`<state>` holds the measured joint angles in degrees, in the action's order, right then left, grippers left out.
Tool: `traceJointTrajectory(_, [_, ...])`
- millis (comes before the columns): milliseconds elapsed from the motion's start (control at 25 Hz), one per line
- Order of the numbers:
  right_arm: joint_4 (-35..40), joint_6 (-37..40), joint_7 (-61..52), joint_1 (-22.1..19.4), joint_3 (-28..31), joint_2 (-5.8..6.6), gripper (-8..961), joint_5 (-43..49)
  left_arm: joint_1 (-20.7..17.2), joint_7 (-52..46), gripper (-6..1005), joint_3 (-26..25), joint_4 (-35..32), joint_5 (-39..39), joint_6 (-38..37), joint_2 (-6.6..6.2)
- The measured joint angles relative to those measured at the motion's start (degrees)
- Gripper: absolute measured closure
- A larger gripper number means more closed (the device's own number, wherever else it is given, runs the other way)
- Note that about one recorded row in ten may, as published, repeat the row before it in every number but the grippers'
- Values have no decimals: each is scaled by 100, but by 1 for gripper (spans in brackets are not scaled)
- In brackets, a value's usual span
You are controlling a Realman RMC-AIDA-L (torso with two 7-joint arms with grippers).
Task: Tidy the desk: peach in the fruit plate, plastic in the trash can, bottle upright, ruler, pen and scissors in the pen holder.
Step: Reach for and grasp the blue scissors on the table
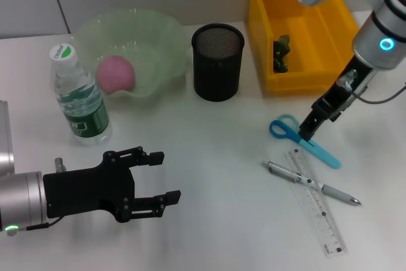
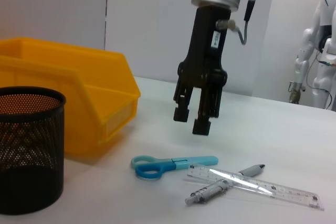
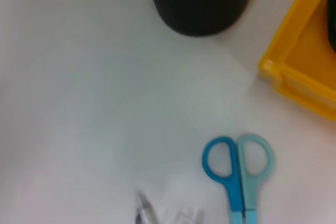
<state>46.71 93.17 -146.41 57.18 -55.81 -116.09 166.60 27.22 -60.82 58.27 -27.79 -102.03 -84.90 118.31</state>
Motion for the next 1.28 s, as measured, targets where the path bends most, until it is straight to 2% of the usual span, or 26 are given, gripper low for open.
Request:
traceJointTrajectory(400, [12, -263, 169, -249, -541, -41, 181, 57, -9, -2, 200, 0, 10, 0, -4, -2])
traceJointTrajectory(640, [-24, -505, 263, -337, -609, -77, 186, 53, -24, -6, 200, 0, 8, 0, -4, -2])
traceJointTrajectory(960, [-62, -601, 359, -375, -689, -198, 191, 52, -24, -10, 200, 0, 2, 0, -11, -1])
traceJointTrajectory(1280, [-67, -638, 373, -448, -740, -203, 197, 58, -23, -25, 201, 0, -4, 0, -30, -1])
